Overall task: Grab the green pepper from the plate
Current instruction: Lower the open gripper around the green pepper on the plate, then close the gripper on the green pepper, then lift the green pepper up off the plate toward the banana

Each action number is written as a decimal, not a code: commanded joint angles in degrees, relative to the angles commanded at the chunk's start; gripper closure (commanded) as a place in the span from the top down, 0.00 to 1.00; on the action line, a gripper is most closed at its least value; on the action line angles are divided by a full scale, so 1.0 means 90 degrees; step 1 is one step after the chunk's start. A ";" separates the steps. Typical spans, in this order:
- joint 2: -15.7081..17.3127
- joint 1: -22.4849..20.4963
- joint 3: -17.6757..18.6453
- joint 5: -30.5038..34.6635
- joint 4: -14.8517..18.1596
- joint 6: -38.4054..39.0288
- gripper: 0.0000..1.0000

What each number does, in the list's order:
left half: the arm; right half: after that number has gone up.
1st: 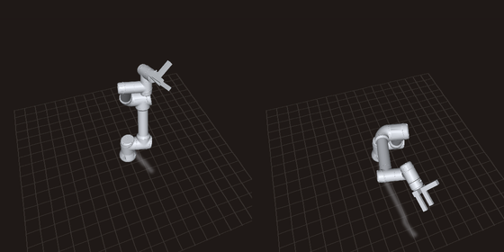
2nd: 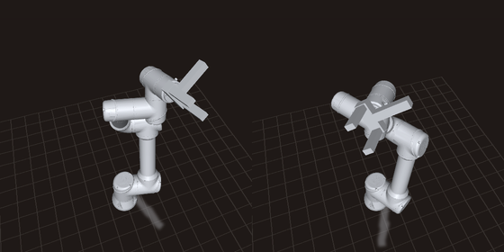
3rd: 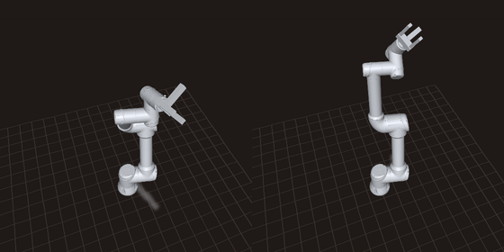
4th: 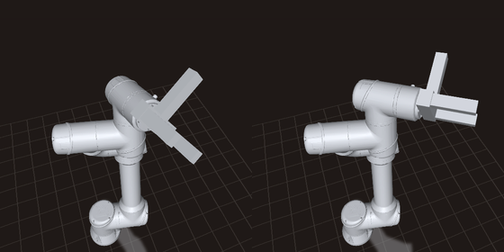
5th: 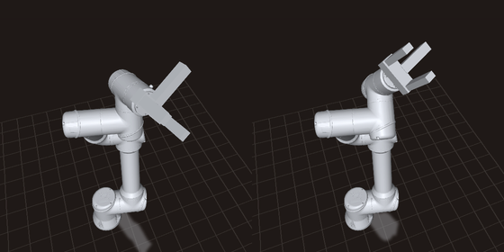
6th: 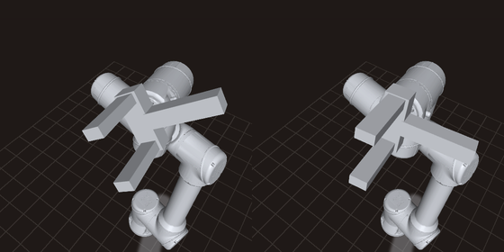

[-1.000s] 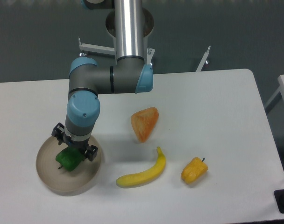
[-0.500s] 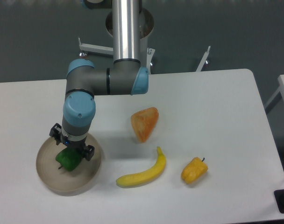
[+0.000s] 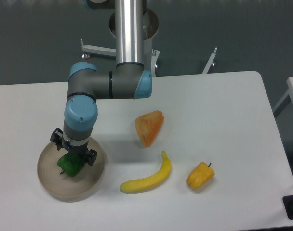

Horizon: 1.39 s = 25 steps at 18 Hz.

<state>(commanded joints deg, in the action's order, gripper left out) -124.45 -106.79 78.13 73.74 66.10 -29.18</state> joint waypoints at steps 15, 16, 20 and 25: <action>0.0019 0.0049 0.0039 -0.0010 -0.0176 0.0059 0.40; 0.0029 0.0049 0.0029 -0.0010 -0.0157 0.0049 0.40; 0.0166 -0.0019 -0.0068 0.0010 -0.0098 -0.0116 0.40; 0.0497 -0.0448 -0.0303 0.0643 -0.0030 -0.0916 0.40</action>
<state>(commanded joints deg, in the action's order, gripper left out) -119.98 -110.82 75.41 79.53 65.83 -37.42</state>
